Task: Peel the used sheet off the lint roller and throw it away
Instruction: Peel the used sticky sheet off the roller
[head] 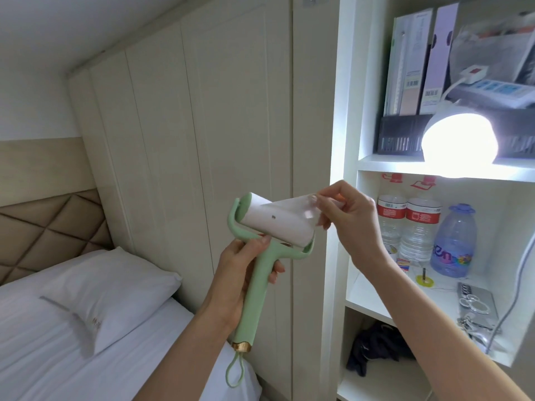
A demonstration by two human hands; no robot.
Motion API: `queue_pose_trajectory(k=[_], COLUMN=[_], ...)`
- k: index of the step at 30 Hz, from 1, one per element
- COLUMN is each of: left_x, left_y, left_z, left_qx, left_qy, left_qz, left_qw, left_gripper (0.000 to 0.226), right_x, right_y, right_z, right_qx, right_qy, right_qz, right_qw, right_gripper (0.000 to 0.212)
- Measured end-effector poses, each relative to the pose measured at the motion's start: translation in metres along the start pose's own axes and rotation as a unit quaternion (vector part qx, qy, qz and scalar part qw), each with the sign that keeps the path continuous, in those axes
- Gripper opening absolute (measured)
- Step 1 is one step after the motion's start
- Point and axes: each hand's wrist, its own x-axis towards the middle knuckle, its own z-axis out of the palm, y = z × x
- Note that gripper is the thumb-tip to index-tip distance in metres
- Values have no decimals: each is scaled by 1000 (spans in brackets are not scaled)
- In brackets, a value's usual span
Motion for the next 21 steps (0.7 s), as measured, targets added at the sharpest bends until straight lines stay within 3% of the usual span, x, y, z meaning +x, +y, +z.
queue_pose_trajectory(k=[4,9,13,16,21], left_x=[1,3,4,6,7], left_y=[-1,-1,1,-2,-7], left_z=[-3,-5,-6,-8,-10], left_qx=[19,4,114,156,130], left_qy=[-10,-14,-6,0,-8], left_qz=[-18,-21,-7,-10,-21], left_qw=[1000,1000,993,988,991], left_gripper=[29,28,29,28,32], right_x=[7,12,16,20,23], right_y=[-2,-9,-8,-1,6], right_z=[-4,-11,-14,-12,-11], right_qx=[26,12,-91,-197,-255], right_qy=[-18,-121,-184,-164,-126], right_qz=[-10,-20,-47,-111,-164], right_qw=[999,992,978,960,945], right_gripper=[4,8,33,36,23])
